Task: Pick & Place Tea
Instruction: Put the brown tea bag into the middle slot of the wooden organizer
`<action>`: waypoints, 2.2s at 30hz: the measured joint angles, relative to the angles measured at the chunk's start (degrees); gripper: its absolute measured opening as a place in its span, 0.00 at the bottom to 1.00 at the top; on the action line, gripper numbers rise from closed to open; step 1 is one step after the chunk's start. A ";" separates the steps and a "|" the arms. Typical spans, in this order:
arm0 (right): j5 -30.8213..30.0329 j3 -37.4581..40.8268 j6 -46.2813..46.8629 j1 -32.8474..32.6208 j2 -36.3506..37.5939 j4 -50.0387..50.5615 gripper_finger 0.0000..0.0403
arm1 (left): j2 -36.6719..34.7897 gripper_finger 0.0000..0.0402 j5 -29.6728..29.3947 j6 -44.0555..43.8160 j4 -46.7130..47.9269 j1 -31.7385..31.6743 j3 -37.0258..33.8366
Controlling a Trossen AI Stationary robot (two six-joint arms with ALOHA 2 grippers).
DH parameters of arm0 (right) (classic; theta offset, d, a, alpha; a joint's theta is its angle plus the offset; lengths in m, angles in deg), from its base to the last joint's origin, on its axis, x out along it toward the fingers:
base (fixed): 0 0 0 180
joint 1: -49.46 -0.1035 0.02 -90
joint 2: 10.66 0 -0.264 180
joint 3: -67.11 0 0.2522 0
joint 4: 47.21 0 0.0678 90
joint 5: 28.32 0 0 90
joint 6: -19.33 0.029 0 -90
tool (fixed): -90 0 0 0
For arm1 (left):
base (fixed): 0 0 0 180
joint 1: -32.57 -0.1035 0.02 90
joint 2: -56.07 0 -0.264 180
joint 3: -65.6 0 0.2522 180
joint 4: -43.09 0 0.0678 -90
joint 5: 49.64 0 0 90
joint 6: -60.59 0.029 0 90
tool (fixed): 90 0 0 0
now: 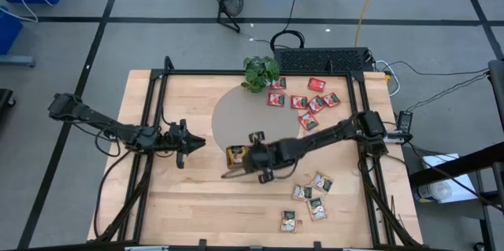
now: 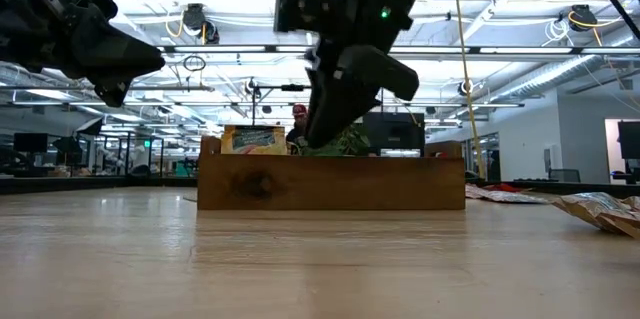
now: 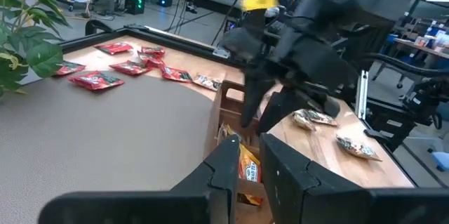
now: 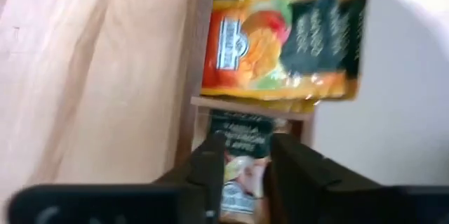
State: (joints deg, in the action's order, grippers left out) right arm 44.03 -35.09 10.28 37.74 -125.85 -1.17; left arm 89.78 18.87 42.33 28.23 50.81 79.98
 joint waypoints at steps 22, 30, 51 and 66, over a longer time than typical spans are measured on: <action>10.26 2.95 0.44 5.56 -3.03 1.17 0.22 | 0.02 0.16 0.00 0.00 0.13 0.00 0.00; 10.06 4.76 -0.02 5.30 -2.38 -0.05 0.02 | 0.01 0.16 0.00 0.00 0.09 0.00 0.00; -4.22 9.67 0.62 0.33 11.70 -9.41 0.00 | 0.00 0.16 0.00 0.00 0.09 0.00 0.01; -25.97 44.65 -5.37 -5.05 17.34 -83.96 0.00 | 0.03 0.16 1.33 -17.73 -5.38 0.00 0.17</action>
State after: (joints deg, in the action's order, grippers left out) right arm 18.07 9.56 4.91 32.69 -108.50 -85.13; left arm 89.82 20.20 24.60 22.85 50.81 80.15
